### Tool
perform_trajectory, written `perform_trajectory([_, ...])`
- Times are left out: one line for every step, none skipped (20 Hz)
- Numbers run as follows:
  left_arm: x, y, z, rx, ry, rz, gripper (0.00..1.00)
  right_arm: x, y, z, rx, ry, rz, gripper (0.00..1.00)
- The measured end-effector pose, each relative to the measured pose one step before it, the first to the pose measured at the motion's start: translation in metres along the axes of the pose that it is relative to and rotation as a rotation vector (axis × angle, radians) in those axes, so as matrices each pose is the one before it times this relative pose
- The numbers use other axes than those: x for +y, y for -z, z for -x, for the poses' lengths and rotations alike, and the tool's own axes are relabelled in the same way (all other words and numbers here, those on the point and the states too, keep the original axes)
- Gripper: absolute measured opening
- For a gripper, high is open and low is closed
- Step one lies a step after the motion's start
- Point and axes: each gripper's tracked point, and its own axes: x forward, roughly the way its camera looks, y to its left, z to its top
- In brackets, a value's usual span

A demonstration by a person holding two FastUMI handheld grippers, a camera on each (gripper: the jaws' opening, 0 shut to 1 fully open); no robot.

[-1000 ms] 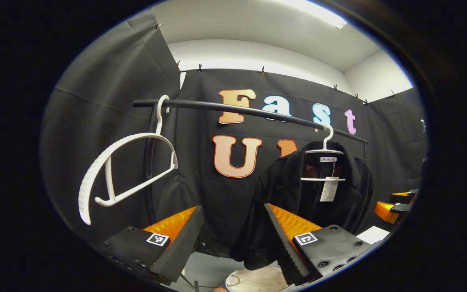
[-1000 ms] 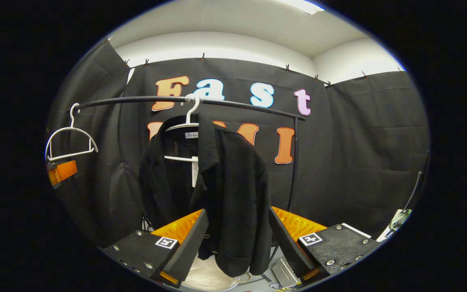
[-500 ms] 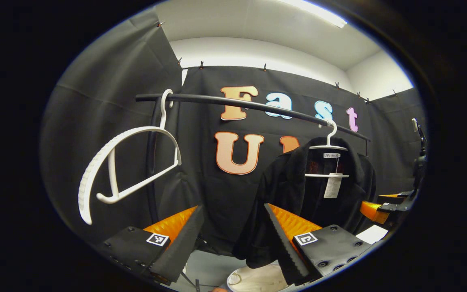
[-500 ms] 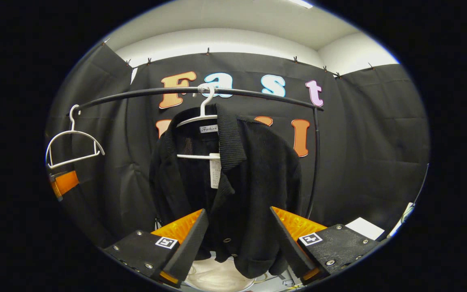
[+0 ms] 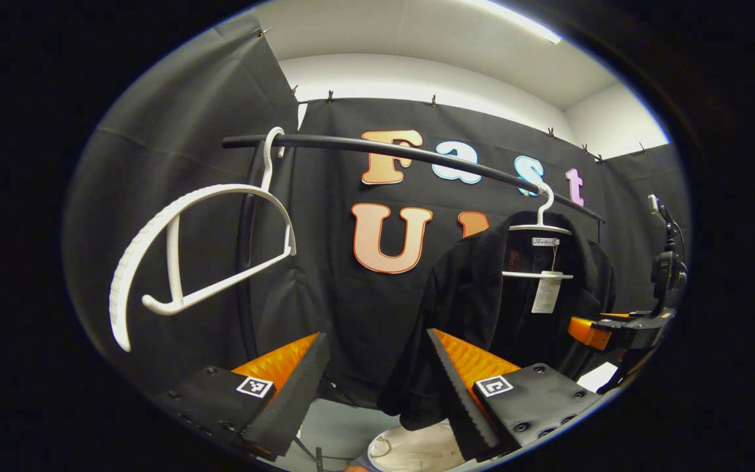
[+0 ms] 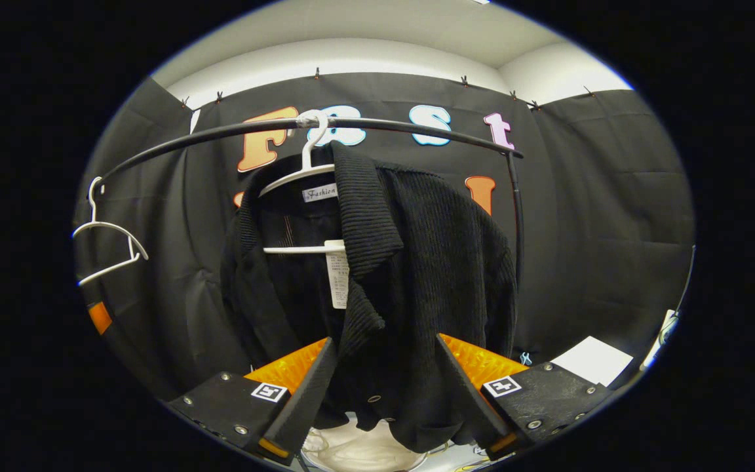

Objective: Grasp the clothes on the hanger with both hands and then place them into the laundry hamper below.

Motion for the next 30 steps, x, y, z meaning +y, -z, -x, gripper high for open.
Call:
perform_trajectory([-0.00034, 0.00029, -0.00188, 0.0006, 0.00171, -0.00116, 0.96, -0.0015, 0.00133, -0.00544, 0.00107, 0.00788, 0.00191, 0.93])
perform_trajectory([-0.00034, 0.00078, -0.00288, 0.00054, -0.00103, -0.00296, 0.96, -0.00284, 0.00073, -0.00487, 0.00043, 0.00828, -0.00046, 0.93])
perform_trajectory([-0.00039, 0.0007, -0.00195, 0.00012, -0.00123, -0.00296, 0.96, -0.00201, 0.00059, -0.00587, 0.00124, 0.00717, -0.00368, 0.93])
perform_trajectory([-0.00168, 0.00058, -0.00327, 0.00157, 0.00414, -0.00132, 0.96, -0.00251, 0.00145, -0.00721, 0.00147, 0.00581, -0.00552, 0.93])
perform_trajectory([-0.0025, 0.00097, -0.00372, -0.00009, 0.0043, 0.00021, 0.96, -0.00246, 0.00027, -0.00692, 0.00287, 0.00382, -0.00667, 0.93])
perform_trajectory([-0.00293, 0.00081, -0.00336, -0.00029, 0.0055, 0.00096, 0.96, -0.00116, -0.00053, -0.00621, 0.00093, 0.00132, -0.00884, 0.93])
perform_trajectory([-0.00373, 0.00162, -0.0043, 0.00217, 0.00784, 0.00173, 0.96, -0.00256, -0.00181, -0.0062, -0.00181, 0.00204, -0.00949, 0.93])
perform_trajectory([-0.00389, 0.00207, -0.00486, 0.00532, 0.008, 0.00078, 0.96, -0.00222, 0.00005, -0.00499, 0.00037, 0.00405, -0.00796, 0.93])
perform_trajectory([-0.00418, 0.00348, -0.00409, 0.00692, 0.00821, 0.00002, 1.0, -0.00167, 0.00061, -0.0057, 0.00315, 0.00106, -0.00836, 0.93])
perform_trajectory([-0.00432, 0.00281, -0.0052, 0.00656, 0.00857, -0.0006, 1.0, 0.00024, -0.0007, -0.00481, 0.00258, -0.00324, -0.00765, 0.93])
perform_trajectory([-0.00443, 0.00272, -0.00509, 0.00643, 0.00805, 0.00019, 1.0, 0.00078, -0.00002, -0.00405, -0.0013, -0.00334, -0.00623, 0.93])
perform_trajectory([-0.00489, 0.00224, -0.00493, 0.00426, 0.00978, 0.00181, 1.0, -0.00187, -0.00034, -0.00422, -0.00423, 0.00028, -0.00145, 0.93])
perform_trajectory([-0.006, 0.00223, -0.00552, 0.00273, 0.01134, 0.00348, 0.96, -0.00044, -0.00073, -0.00467, -0.00272, -0.00058, 0.00034, 0.93])
perform_trajectory([-0.00587, 0.00281, -0.00589, 0.00434, 0.01219, 0.00292, 0.96, 0.00055, 0.0008, -0.00271, 0.00046, -0.00375, -0.00124, 0.93])
perform_trajectory([-0.00564, 0.00176, -0.00627, 0.0042, 0.01233, 0.0015, 0.96, 0.00053, 0.00052, -0.00354, 0.00219, -0.0075, -0.00325, 0.93])
perform_trajectory([-0.00633, 0.00224, -0.00678, 0.0047, 0.01079, -0.00018, 0.96, 0.0013, -0.00065, -0.00431, 0.00032, -0.0068, -0.00368, 0.93])
perform_trajectory([-0.00615, 0.00122, -0.0068, 0.00079, 0.01271, 0.00058, 0.98, 0.00023, -0.00169, -0.00434, -0.00179, -0.00434, -0.00134, 0.93])
perform_trajectory([-0.00785, 0.00199, -0.00727, -0.00024, 0.01687, 0.00245, 1.0, -0.00023, -0.00018, -0.00211, -0.00173, -0.00712, -0.00003, 0.92])
perform_trajectory([-0.00753, 0.00162, -0.0075, 0.00086, 0.01753, 0.00419, 0.96, 0.00054, 0.00042, -0.00333, 0.00123, -0.00925, 0.00079, 0.89])
perform_trajectory([-0.00776, 0.00208, -0.00845, 0.00271, 0.0184, 0.00551, 0.96, 0.00028, -0.00002, -0.00286, 0.00173, -0.01111, -0.00127, 0.85])
perform_trajectory([-0.00652, 0.00236, -0.00881, 0.00259, 0.01472, 0.00535, 0.96, 0.0003, -0.00019, -0.00247, 0.00141, -0.00801, -0.00099, 0.83])
perform_trajectory([-0.00501, 0.00179, -0.00985, -0.0001, 0.01106, 0.00846, 0.96, -0.00045, 0.00003, -0.00142, 0.00065, -0.00864, 0.00064, 0.78])
perform_trajectory([-0.00606, 0.00386, -0.01088, 0.00568, 0.01359, 0.00959, 0.96, -0.00035, -0.00071, -0.00133, -0.00123, -0.00764, 0.00117, 0.75])
perform_trajectory([-0.00595, 0.00239, -0.00953, 0.00561, 0.01492, 0.00953, 0.96, -0.00085, 0.00017, -0.00004, -0.00082, -0.00541, 0.00135, 0.69])
perform_trajectory([-0.00582, 0.00352, -0.00928, 0.00377, 0.01373, 0.00831, 0.96, -0.00145, -0.00174, -0.00154, -0.00171, -0.00186, 0.00049, 0.58])
perform_trajectory([-0.00357, 0.00343, -0.00783, 0.00419, 0.01632, 0.00548, 0.96, -0.00268, -0.00005, -0.00219, 0.00086, -0.0011, -0.00081, 0.55])
perform_trajectory([-0.00459, 0.0017, -0.00651, -0.00345, 0.0171, 0.00148, 0.96, -0.00026, 0.00021, -0.0005, 0.00168, -0.00251, -0.00213, 0.53])
perform_trajectory([-0.00437, 0.00038, -0.00814, -0.00383, 0.01412, -0.00534, 0.93, -0.00064, -0.00042, -0.00059, 0.00214, -0.00161, -0.00076, 0.47])
perform_trajectory([-0.00499, 0.002, -0.0077, -0.00202, 0.00917, -0.01086, 0.93, -0.00027, -0.00044, -0.00033, 0.00174, -0.00208, 0.00117, 0.44])
perform_trajectory([-0.00186, 0.00301, -0.00685, 0.00409, 0.00107, -0.01448, 0.93, -0.00068, 0.00043, 0.00011, 0.00128, -0.00151, 0.00183, 0.31])
